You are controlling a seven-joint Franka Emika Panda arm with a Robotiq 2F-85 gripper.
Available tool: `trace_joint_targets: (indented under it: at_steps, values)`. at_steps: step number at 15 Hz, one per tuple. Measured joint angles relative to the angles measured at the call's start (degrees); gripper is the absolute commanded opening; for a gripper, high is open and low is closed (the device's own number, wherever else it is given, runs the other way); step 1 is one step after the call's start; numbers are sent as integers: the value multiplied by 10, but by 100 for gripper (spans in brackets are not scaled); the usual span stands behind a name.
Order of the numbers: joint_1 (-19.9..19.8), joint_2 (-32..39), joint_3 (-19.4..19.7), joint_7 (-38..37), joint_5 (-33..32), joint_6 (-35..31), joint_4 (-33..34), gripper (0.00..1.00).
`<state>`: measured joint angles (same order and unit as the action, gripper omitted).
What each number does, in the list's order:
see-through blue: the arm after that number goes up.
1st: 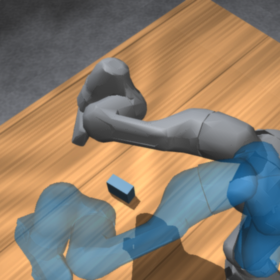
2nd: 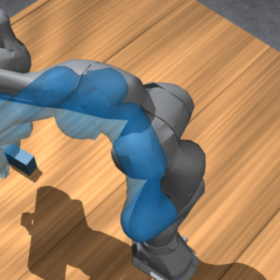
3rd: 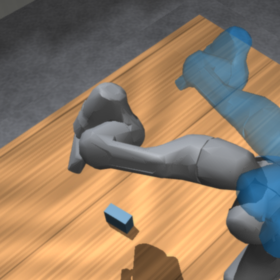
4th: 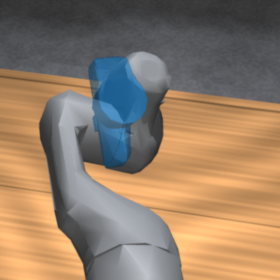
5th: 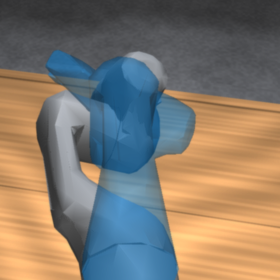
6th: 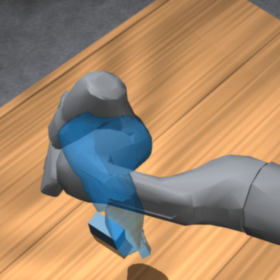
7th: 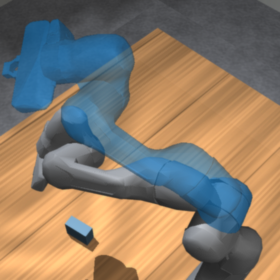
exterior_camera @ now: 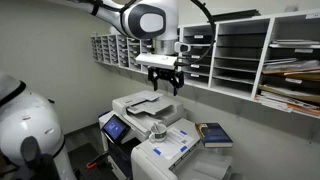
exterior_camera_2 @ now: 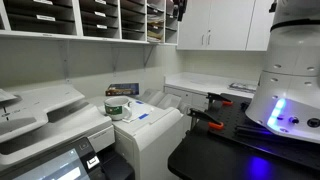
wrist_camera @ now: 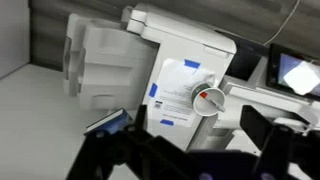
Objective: Move the mug to the right
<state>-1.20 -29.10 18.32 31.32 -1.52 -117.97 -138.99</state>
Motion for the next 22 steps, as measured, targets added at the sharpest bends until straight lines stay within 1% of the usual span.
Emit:
trace_joint_targets:
  at_steps: [8,9,11,14,17,19,22]
  values:
    - [0,1,-2,-1,2,-1,-1,100]
    - [0,4,-6,-5,9,-13,-5,100]
    - [6,26,-24,-36,36,-66,-24,100]
    - [30,107,-61,-84,86,-155,-52,100]
    - [44,214,-94,-106,129,-220,-50,100]
    - [44,285,-113,-108,151,-247,-33,100]
    - [38,385,-136,-123,153,-279,12,100]
